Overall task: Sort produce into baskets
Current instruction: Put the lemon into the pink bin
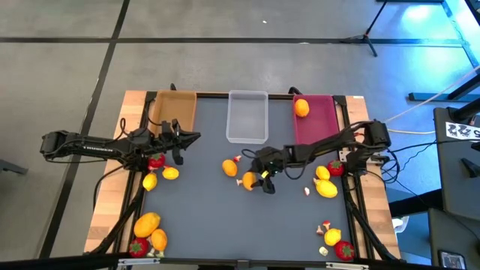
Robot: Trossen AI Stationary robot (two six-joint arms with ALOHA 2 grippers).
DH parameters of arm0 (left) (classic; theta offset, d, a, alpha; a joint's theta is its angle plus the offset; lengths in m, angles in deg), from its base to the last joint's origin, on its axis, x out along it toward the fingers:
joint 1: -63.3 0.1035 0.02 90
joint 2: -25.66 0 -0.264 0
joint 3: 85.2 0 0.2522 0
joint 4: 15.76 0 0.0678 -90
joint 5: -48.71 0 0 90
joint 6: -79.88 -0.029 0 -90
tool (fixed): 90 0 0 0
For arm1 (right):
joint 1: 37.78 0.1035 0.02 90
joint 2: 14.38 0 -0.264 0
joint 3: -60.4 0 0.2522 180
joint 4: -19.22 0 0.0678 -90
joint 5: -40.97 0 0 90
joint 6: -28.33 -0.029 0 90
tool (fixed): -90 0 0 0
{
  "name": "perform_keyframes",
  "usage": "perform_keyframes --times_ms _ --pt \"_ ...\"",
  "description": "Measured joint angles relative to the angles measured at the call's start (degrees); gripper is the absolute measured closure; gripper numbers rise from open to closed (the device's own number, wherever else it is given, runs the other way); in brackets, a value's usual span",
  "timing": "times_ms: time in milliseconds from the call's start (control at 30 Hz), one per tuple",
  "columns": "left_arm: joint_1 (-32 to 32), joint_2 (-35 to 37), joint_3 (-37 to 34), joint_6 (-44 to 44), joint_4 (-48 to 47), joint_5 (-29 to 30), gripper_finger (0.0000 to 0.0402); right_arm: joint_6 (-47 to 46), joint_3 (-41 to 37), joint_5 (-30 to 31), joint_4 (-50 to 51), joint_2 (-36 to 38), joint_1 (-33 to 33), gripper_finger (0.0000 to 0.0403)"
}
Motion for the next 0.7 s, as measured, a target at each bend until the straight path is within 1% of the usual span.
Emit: perform_keyframes --times_ms 200,367,700 --pt "0.00 -0.02 0.00 0.00 -0.96 0.01 0.0387 0.61 -0.12 1.78 3.59 4.51 -0.04 0.0151" --pt "0.00 -0.02 0.00 -0.13 -0.96 0.02 0.0387 0.74 -0.12 4.52 10.41 9.61 -0.04 0.0150" --pt "0.02 0.00 0.00 -0.20 -1.13 0.02 0.0387 2.17 -0.02 14.11 25.64 21.41 -0.04 0.0147"
